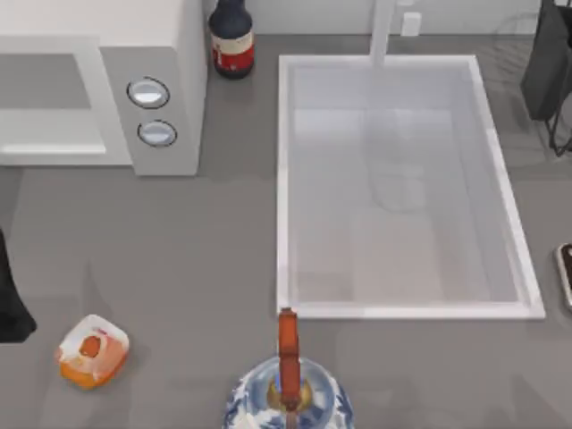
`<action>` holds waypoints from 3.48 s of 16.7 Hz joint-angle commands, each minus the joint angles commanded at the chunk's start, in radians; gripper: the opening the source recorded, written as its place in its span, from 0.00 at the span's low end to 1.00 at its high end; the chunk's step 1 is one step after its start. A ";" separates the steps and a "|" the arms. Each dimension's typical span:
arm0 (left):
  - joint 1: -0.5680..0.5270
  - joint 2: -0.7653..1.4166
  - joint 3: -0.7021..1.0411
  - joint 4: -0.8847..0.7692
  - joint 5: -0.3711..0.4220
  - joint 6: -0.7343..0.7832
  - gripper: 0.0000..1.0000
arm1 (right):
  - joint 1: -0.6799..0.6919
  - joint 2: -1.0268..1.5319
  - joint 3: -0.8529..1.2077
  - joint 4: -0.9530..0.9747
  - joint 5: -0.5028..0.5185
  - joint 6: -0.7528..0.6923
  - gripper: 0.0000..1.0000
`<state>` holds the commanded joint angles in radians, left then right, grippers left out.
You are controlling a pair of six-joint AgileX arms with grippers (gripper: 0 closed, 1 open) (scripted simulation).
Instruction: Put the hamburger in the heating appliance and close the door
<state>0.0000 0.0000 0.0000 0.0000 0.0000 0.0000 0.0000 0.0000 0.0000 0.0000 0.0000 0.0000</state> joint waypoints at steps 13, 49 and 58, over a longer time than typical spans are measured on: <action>-0.112 0.684 0.412 -0.428 -0.020 0.106 1.00 | 0.000 0.000 0.000 0.000 0.000 0.000 1.00; -0.294 1.732 0.754 -0.590 -0.007 0.276 0.77 | 0.000 0.000 0.000 0.000 0.000 0.000 1.00; -0.294 1.732 0.754 -0.590 -0.007 0.276 0.10 | 0.000 0.000 0.000 0.000 0.000 0.000 1.00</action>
<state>-0.2942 1.7317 0.7535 -0.5902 -0.0072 0.2757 0.0000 0.0000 0.0000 0.0000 0.0000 0.0000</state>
